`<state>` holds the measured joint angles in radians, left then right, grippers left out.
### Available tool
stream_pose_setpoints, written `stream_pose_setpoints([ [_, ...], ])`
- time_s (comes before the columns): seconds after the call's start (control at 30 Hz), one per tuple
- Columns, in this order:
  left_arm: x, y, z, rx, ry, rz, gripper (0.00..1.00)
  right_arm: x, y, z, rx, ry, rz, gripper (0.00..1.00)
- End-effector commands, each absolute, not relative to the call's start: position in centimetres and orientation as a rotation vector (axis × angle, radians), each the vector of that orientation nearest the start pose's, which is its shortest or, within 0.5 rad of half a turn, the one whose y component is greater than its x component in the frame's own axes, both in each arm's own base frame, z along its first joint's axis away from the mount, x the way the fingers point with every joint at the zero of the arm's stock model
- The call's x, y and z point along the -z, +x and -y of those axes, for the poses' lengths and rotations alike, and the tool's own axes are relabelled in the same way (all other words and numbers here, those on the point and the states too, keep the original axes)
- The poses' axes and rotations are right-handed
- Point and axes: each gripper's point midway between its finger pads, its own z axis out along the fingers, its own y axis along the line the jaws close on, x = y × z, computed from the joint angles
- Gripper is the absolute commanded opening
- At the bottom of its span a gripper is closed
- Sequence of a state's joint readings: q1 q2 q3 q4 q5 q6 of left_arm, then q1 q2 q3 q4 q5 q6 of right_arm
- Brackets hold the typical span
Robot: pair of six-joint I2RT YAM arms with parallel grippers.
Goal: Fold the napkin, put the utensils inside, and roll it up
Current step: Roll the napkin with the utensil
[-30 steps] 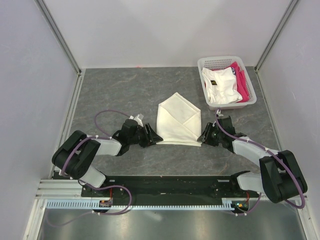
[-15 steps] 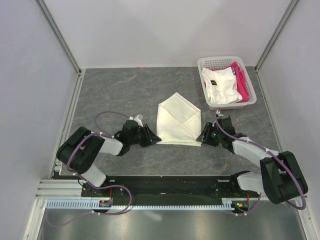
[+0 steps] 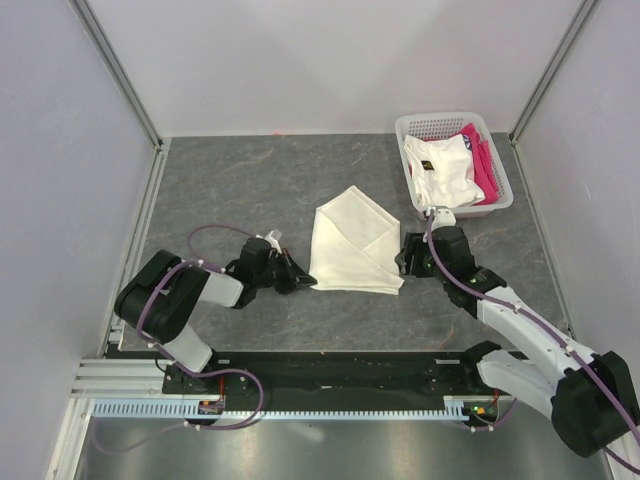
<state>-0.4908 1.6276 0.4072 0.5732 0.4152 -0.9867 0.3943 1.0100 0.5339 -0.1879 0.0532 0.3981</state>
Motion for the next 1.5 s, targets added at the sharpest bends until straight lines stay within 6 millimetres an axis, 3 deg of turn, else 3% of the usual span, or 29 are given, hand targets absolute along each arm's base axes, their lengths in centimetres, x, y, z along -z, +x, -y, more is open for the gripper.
stream_pose_setpoints([
  [0.0,-3.2,24.9,24.9,1.303,-0.392,-2.457,0.02,-13.9,28.4,-15.6,-0.353,-0.146,-2.070,0.65],
  [0.07,-3.5,24.7,24.8,1.334,-0.391,-2.467,0.02,-13.8,28.5,-17.3,-0.354,-0.213,-2.062,0.66],
  [0.13,-3.8,24.5,24.6,1.359,-0.400,-2.477,0.02,-12.8,27.7,-19.9,-0.365,-0.307,-2.074,0.65],
  [0.27,-4.6,24.6,24.1,1.414,-0.429,-2.466,0.02,-12.8,25.7,-25.7,-0.336,-0.548,-2.013,0.66],
  [0.47,-5.3,24.5,23.7,1.459,-0.464,-2.470,0.02,-12.5,24.0,-32.1,-0.300,-0.724,-1.930,0.66],
  [0.73,-5.2,24.5,23.0,1.487,-0.487,-2.474,0.02,-10.3,22.0,-37.0,-0.142,-0.897,-1.837,0.67],
  [1.2,-5.3,24.6,22.3,1.498,-0.510,-2.468,0.02,-4.6,22.4,-36.7,0.116,-0.954,-1.820,0.67],
  [1.47,-5.1,24.6,21.9,1.494,-0.523,-2.469,0.02,-4.5,23.7,-33.7,0.300,-0.819,-1.811,0.63],
])
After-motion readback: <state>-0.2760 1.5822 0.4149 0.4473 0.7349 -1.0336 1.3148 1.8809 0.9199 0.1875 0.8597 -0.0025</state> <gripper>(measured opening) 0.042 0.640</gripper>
